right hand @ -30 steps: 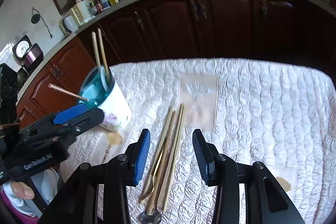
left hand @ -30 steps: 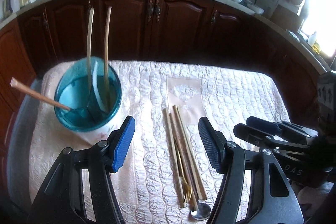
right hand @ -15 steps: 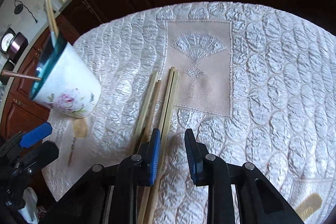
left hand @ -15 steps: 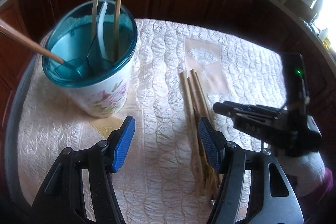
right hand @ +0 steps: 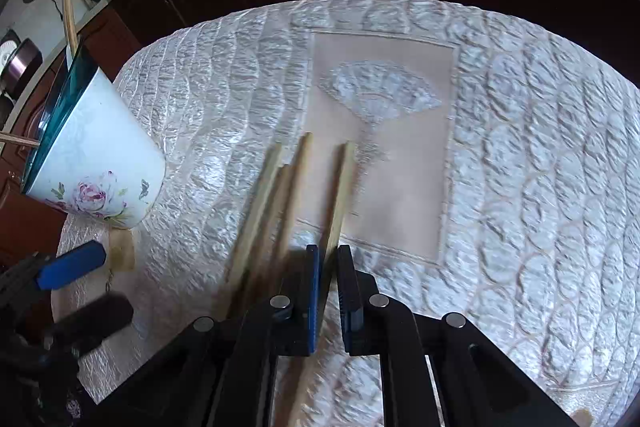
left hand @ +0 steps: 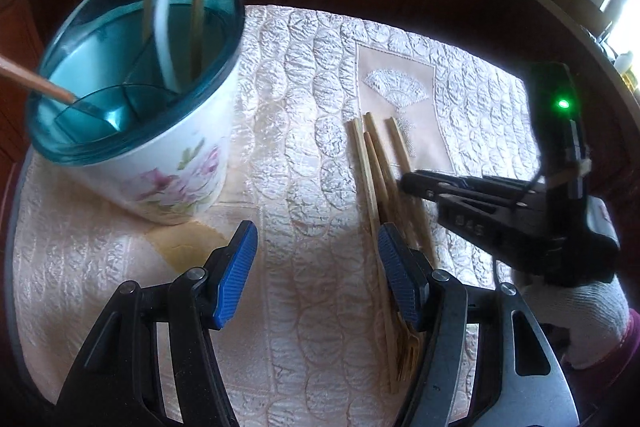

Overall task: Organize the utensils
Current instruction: 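Move both tools down to the loose wooden chopsticks on the cloth, then close the right tool on one chopstick while the left tool grasps another chopstick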

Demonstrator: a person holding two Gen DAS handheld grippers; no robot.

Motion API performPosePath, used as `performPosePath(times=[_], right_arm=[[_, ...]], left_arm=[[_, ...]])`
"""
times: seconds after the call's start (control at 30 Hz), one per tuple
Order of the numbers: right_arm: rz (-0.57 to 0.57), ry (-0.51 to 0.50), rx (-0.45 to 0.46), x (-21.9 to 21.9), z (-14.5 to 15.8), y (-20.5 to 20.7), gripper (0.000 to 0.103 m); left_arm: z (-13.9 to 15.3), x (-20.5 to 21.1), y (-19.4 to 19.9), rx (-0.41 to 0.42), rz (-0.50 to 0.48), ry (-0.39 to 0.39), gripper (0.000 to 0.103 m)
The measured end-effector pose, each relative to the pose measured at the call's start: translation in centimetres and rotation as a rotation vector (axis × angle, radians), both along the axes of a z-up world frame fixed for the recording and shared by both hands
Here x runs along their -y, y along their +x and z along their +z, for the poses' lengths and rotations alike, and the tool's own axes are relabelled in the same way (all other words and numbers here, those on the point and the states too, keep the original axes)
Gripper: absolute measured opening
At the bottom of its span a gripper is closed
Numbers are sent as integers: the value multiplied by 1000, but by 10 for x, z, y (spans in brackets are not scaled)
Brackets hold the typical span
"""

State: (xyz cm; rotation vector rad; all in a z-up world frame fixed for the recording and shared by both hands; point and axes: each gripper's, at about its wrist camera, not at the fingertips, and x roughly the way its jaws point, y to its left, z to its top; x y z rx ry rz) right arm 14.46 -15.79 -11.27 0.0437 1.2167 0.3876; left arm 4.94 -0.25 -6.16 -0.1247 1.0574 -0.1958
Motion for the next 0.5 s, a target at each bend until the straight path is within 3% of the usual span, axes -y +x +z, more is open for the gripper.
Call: performPosePath(times=[0.23,0.5], right_arm=[[-92,42,-25,47,-2,-8,7],[-75,71,-27,58,10,1,7]], left_arm=[[-9,16,25,-7,-8,-20,61],[-28,41,59,-42,-48,23,37]])
